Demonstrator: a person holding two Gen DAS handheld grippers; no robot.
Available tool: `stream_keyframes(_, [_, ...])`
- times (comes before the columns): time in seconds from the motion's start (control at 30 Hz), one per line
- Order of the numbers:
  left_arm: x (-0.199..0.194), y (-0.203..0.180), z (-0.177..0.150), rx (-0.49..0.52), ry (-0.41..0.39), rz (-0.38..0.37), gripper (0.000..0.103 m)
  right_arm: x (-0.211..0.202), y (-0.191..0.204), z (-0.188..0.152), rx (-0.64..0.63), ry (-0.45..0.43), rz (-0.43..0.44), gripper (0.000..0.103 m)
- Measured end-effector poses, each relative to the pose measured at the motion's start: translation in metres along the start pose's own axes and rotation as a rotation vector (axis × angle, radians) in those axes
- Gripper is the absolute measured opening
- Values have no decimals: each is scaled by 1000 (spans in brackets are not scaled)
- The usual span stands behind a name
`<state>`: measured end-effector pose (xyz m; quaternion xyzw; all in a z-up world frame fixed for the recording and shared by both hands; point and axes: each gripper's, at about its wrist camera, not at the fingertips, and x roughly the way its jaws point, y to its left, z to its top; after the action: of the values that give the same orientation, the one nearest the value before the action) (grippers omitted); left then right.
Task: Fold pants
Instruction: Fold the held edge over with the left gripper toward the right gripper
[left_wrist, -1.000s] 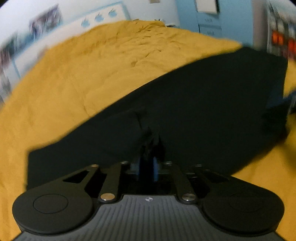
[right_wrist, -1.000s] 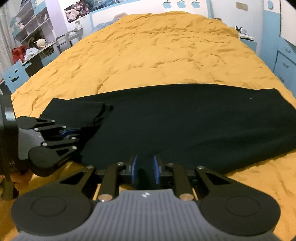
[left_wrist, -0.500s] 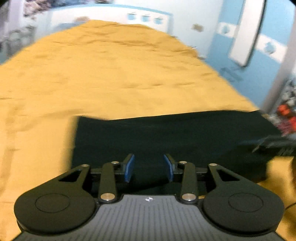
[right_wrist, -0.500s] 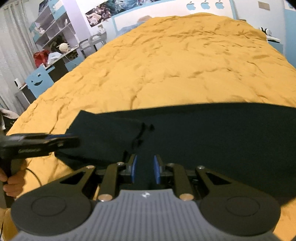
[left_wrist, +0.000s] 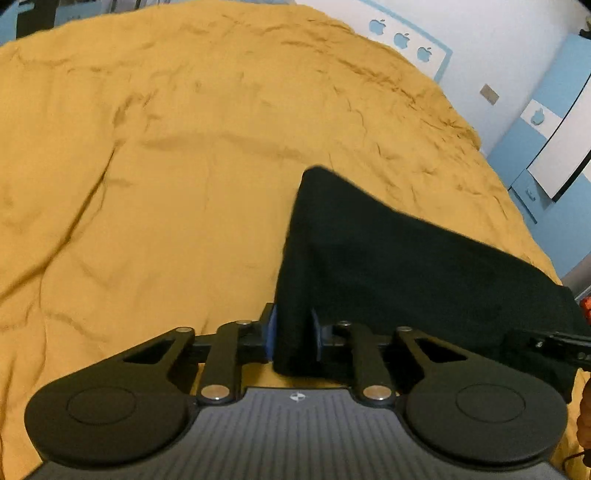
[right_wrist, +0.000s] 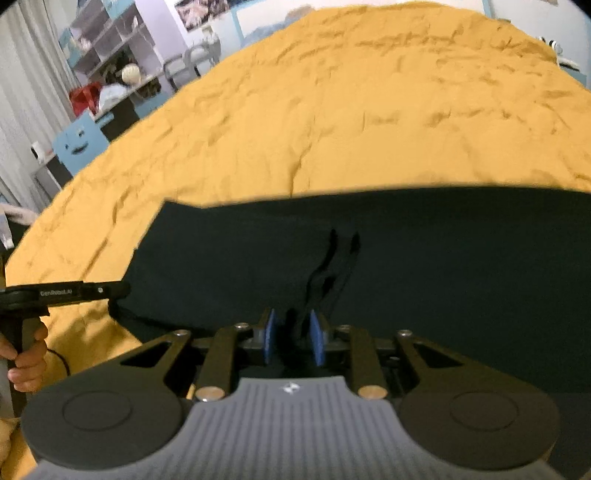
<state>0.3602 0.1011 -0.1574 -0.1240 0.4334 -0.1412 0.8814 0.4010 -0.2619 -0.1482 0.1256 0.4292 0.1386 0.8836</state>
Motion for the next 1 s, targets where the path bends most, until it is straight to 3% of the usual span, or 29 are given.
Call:
stream_keyframes(0.17, [-17, 9, -10, -23, 27, -44, 10, 0, -4, -4, 5, 13, -3, 1])
stream_keyframes(0.23, [-20, 8, -11, -5, 89, -46, 0, -4, -3, -1, -4, -2, -5, 2])
stream_keyframes(0.3, [-20, 7, -16, 18, 120, -42, 0, -7, -3, 4, -12, -20, -10, 7])
stream_keyframes(0.43, [-37, 13, -2, -32, -10, -42, 1, -13, -10, 15, -3, -60, -24, 7])
stream_keyframes(0.5, [-36, 17, 10, -78, -58, -33, 6, -13, -14, 22, 14, -78, -15, 16])
stream_keyframes(0.67, [-4, 23, 27, -149, -39, -45, 11, 1, -22, 37, 47, -117, 11, 19])
stream_keyframes(0.87, [0, 33, 17, -209, -50, -64, 13, 32, -32, 48, 97, -105, 45, 19])
stream_keyframes(0.93, [0, 33, 17, -210, -49, -69, 13, 42, -34, 49, 113, -93, 48, 15])
stream_keyframes(0.97, [0, 34, 17, -209, -49, -69, 13, 45, -34, 48, 120, -91, 58, 0])
stream_keyframes(1.0, [0, 34, 17, -210, -51, -71, 13, 44, -35, 48, 125, -100, 67, 0])
